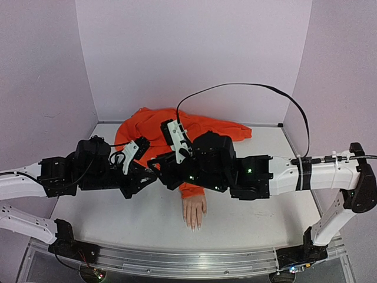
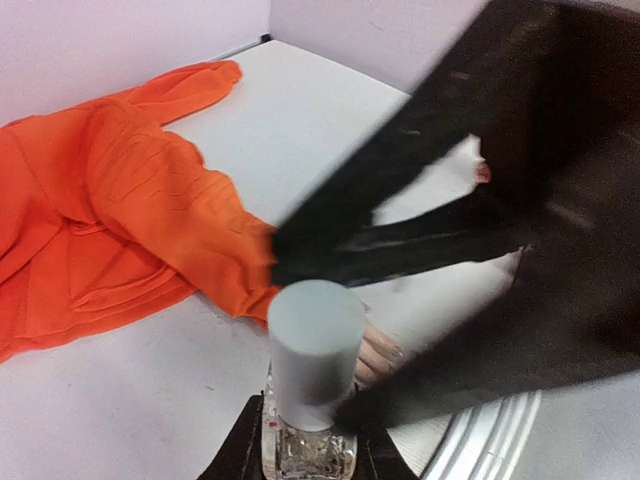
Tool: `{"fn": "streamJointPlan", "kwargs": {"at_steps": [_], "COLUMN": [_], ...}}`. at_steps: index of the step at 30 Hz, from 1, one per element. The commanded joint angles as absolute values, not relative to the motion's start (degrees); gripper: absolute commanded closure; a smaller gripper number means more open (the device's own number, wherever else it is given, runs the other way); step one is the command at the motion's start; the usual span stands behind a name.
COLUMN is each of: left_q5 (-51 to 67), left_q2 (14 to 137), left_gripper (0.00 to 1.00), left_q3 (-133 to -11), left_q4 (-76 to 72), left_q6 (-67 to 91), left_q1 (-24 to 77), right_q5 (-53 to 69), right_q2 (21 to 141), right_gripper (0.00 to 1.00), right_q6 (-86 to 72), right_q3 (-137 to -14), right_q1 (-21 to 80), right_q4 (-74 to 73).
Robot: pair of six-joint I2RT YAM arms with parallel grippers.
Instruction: Paint the nails
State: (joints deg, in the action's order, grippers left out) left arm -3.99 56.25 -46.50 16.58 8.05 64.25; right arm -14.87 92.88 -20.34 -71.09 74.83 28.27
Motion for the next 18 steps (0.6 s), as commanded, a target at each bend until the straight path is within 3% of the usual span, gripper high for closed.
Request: {"fn": "streamJointPlan", "kwargs": {"at_steps": [1,4,7,18], "left_q5": [-12.6,-10.2,-7.8,-1.7], "left_q2": [53.9,52.7,52.5,56.0], "left_gripper": [1.0,1.0,1.0,1.0], "left_q3": [-46.5,-45.4,-45.2,-47.2], "left_q4": [17.5,16.6,16.3,16.3], "left_q6": [9.6,9.0,8.0,6.2], "left_q1": [61.0,61.0,61.0,61.8], "right_q5": [-7.5,-4.5,-1.7,6.0], "right_q2": [88.6,87.5,87.1,92.3], "right_gripper": [0.52,0.4,0.34,0.37], "right_q6": [-18.6,-19.6,-20.2,-22.0], "right_q3": [-74.4,-74.4,-74.3,-80.2], "right_q1": [75.6,73.0,71.4,68.8], "right_q4": [23.8,20.5,18.7,14.8]}}
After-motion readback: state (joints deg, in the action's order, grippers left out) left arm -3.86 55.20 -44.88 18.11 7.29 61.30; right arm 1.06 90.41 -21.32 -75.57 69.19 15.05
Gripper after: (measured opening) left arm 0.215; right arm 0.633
